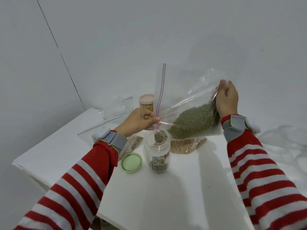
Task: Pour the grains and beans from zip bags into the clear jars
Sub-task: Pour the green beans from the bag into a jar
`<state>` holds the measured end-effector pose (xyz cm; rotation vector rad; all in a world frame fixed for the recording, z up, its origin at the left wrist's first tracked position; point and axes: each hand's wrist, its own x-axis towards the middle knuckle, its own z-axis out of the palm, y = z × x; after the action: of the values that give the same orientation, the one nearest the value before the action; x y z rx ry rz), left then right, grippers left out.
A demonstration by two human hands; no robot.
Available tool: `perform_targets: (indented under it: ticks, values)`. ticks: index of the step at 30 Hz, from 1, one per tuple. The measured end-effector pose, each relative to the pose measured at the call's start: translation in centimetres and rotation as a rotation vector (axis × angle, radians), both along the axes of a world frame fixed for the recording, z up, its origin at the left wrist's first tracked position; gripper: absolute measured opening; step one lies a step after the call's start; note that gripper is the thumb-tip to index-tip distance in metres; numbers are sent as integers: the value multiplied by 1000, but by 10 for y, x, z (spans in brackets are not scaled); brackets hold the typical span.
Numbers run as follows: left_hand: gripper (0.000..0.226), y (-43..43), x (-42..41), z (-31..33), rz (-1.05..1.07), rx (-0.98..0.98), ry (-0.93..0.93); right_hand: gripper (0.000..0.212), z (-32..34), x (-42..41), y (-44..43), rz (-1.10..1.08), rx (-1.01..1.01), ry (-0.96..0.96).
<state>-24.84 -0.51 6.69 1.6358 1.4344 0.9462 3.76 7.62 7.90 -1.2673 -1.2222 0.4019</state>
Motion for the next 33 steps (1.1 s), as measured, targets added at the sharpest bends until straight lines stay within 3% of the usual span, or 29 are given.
perform_targets:
  ticks: [9,14,21,33]
  values:
    - [23,-1,-6,-1,2,2,-21,42,13,-6,-6,-96,90,-196]
    - [22,-3,-4,4,-28,-6,-25,41,19,-9,-8,-127,83,-210]
    - [23,-5,-5,7,-45,-11,-49,55,25,-8,2,-161,105,-208]
    - [23,-8,-8,6,-51,-8,-63,42,38,-16,-4,-164,128,-237]
